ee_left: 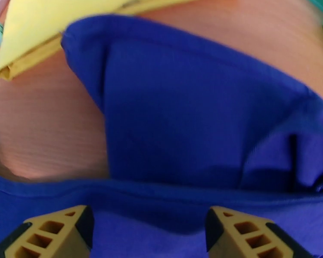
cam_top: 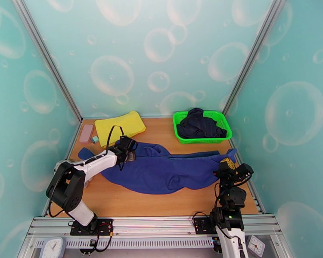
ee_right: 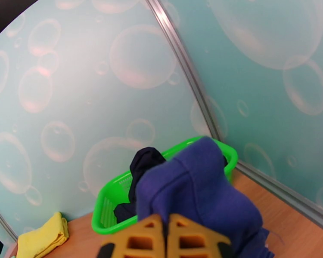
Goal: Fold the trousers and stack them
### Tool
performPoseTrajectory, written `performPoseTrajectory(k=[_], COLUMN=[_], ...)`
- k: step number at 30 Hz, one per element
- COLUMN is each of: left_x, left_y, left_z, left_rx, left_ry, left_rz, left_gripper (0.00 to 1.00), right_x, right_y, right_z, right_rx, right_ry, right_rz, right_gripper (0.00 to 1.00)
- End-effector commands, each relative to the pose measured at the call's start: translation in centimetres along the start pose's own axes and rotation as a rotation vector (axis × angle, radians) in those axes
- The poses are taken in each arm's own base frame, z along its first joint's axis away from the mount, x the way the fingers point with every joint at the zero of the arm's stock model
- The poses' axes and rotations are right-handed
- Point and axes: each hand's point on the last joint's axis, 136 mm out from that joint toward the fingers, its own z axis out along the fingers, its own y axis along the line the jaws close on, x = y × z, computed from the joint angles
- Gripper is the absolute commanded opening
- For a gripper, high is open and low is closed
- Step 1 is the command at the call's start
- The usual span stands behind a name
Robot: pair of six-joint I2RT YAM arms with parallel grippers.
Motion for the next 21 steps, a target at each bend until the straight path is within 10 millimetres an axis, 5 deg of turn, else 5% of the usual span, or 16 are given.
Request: performPoseTrajectory(k=[1, 14, 21], left_x=[-0.9, -1.3, -0.1], left_y=[-0.4, -3.0, -3.2], left_z=[0.1, 3.1, 3.7], left_rx=[0.057, 0.124, 0.148], left_ry=[-0.041, -0.026, 0.001], left_rz=[-0.013, 0.105, 0.096], left_gripper=[0.74, 0.73, 0.51], right_x=[-0.4, -0.5, -0.4], right_y=[0.4, 0.3, 0.3], right_z=[0.0, 0.0, 0.1], right_rx=[-0.021, -0.018, -0.017], right_ry=[-0.017, -0.019, -0.016], right_rz=[0.024, 0.02, 0.02], right_gripper=[0.0, 0.0, 0.0])
